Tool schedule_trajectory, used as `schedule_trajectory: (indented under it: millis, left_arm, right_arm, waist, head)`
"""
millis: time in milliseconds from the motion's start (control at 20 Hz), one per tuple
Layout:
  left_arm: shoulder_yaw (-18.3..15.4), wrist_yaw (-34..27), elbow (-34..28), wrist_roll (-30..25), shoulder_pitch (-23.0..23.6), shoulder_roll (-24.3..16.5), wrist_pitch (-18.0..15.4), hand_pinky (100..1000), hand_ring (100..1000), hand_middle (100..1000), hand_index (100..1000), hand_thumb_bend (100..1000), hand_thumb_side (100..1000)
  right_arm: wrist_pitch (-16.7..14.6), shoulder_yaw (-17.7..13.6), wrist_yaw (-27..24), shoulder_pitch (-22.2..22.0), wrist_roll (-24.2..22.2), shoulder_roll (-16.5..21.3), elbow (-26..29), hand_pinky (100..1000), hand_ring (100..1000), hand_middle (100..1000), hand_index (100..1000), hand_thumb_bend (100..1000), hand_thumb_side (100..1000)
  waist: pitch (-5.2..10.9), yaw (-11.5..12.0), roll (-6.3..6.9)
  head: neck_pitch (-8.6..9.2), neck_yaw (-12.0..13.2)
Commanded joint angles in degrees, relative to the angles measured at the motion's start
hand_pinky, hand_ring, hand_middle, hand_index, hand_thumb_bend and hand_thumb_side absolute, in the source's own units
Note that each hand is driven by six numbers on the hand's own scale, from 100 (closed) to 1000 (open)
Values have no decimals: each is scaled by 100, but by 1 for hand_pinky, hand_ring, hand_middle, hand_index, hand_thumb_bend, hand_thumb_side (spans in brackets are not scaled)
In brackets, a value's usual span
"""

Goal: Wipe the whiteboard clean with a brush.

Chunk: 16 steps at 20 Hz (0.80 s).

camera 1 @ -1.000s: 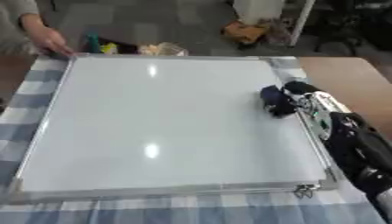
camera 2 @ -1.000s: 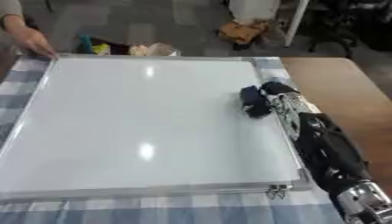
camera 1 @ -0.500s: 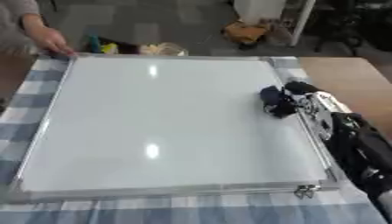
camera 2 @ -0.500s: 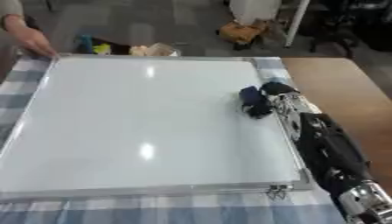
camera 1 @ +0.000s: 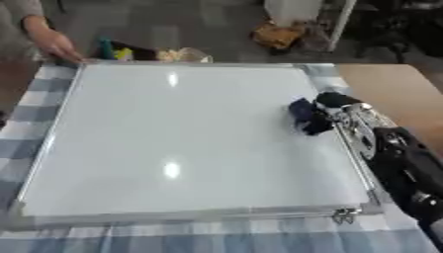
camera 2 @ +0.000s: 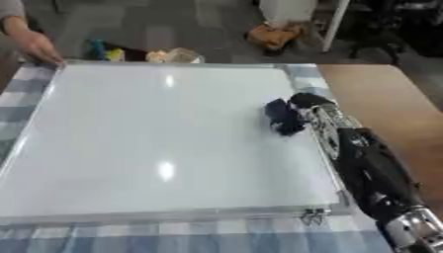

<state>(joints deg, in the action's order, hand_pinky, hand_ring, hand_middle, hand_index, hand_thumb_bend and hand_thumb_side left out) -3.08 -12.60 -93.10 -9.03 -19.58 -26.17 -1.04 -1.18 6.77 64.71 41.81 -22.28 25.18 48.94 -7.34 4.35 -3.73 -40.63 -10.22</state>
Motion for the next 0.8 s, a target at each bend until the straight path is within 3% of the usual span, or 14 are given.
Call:
schedule_trajectory:
  millis: [50, 350, 550, 800]
  left_arm:
    - [-45, -25, -87, 1, -63, -97, -11, 559, 561, 607, 727, 671, 979]
    - [-48, -24, -88, 0, -60, -96, -8, 559, 560, 607, 727, 671, 979]
    - [-49, -23, -90, 1, -62, -97, -7, 559, 560, 607, 727, 672, 979]
    - [-48, -20, -90, 0, -63, -95, -4, 559, 559, 606, 726, 670, 979]
  right_arm:
    - [-50, 99, -39, 30, -57, -51, 83, 659, 631, 570, 452, 100, 663]
    - [-524, 684, -226, 48, -238, -103, 850, 657, 629, 569, 452, 100, 658]
    - [-706, 818, -309, 25, -434, -77, 1296, 658, 629, 570, 453, 100, 658]
    - [-714, 897, -300, 43, -603, -95, 1481, 663, 632, 572, 455, 100, 659]
  waist:
    - [41, 34, 37]
    - [42, 21, 21]
    - [42, 9, 18]
    - [38, 19, 18]
  head:
    - [65, -21]
    - [57, -24]
    - [54, -28]
    - [60, -36]
